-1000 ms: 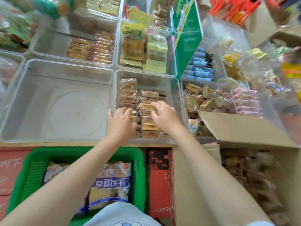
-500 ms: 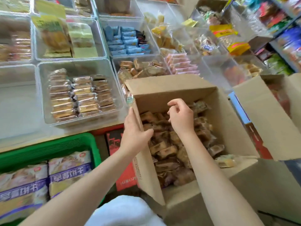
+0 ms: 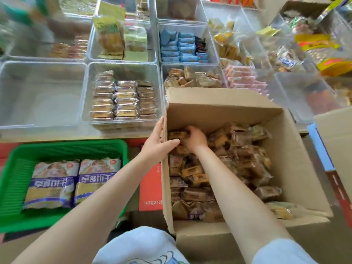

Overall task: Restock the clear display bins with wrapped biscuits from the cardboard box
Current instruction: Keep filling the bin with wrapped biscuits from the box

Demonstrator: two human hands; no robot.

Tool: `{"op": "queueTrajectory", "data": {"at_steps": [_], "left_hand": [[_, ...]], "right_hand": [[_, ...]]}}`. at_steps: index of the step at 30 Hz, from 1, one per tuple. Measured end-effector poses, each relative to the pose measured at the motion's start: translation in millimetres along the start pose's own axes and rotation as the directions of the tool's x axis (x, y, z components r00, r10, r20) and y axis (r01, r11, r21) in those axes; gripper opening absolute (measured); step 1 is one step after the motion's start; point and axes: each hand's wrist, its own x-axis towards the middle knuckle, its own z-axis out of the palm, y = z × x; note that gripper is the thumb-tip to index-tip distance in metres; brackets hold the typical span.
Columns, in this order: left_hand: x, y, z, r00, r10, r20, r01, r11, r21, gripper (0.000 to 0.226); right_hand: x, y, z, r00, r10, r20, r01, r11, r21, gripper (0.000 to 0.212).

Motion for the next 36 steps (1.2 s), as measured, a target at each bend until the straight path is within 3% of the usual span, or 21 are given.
{"op": "queueTrajectory", "data": {"at_steps": [3, 7, 10, 12, 14, 17, 20, 23, 26, 30, 33, 36], "left_hand": [[1, 0, 1, 1.000, -0.003, -0.006, 0.003, 1.000, 0.002, 0.094], [-2, -1, 2, 1.000, 0.005, 0.021, -0.005, 1.000, -0.026, 0.091], [-5, 3, -2, 0.998, 0.014, 0.065, -0.015, 1.000, 0.020, 0.079], [-7, 13, -14, 0.993, 0.109, 0.043, -0.111, 0.993, 0.037, 0.070], [-8, 32, -32, 0.981, 0.194, 0.013, -0.193, 0.980, -0.038, 0.062], [-1, 51, -68, 0.980, 0.199, -0.017, -0.199, 0.964, -0.179, 0.058], [13, 42, -110, 0.974, 0.215, -0.077, -0.224, 0.965, -0.140, 0.031], [27, 20, -152, 0.950, 0.269, -0.157, -0.273, 0.962, 0.000, 0.040], [48, 0, -187, 0.934, 0.297, -0.199, -0.273, 0.952, 0.137, 0.042], [85, -14, -225, 0.922, 0.316, -0.225, -0.278, 0.942, 0.187, 0.049], [120, -32, -255, 0.896, 0.372, -0.245, -0.226, 0.854, 0.469, 0.054], [149, -53, -273, 0.916, 0.359, -0.181, -0.173, 0.759, 0.628, 0.054]], "right_hand": [[-3, -1, -4, 0.997, -0.066, -0.027, 0.064, 0.997, -0.052, 0.036], [-24, -3, -48, 0.999, -0.027, 0.031, 0.014, 0.929, 0.369, 0.027], [-51, -16, -89, 0.994, -0.098, 0.052, 0.038, 0.743, 0.668, 0.026], [-64, -32, -108, 0.982, -0.183, 0.036, 0.090, 0.631, 0.771, 0.022], [-72, -57, -115, 0.967, -0.254, 0.026, 0.140, 0.612, 0.778, 0.021], [-71, -99, -104, 0.945, -0.319, 0.071, 0.158, 0.638, 0.754, 0.022], [-59, -140, -82, 0.926, -0.375, 0.055, 0.278, 0.770, 0.574, 0.022], [-43, -176, -58, 0.887, -0.462, 0.010, 0.441, 0.854, 0.277, 0.028], [-24, -209, -31, 0.853, -0.518, 0.068, 0.501, 0.848, 0.175, 0.034], [20, -241, -8, 0.869, -0.495, -0.014, 0.493, 0.862, 0.118, 0.032], [71, -253, 5, 0.863, -0.472, -0.183, 0.469, 0.881, -0.061, 0.035], [117, -264, 15, 0.867, -0.428, -0.255, 0.414, 0.904, -0.110, 0.037]]}}
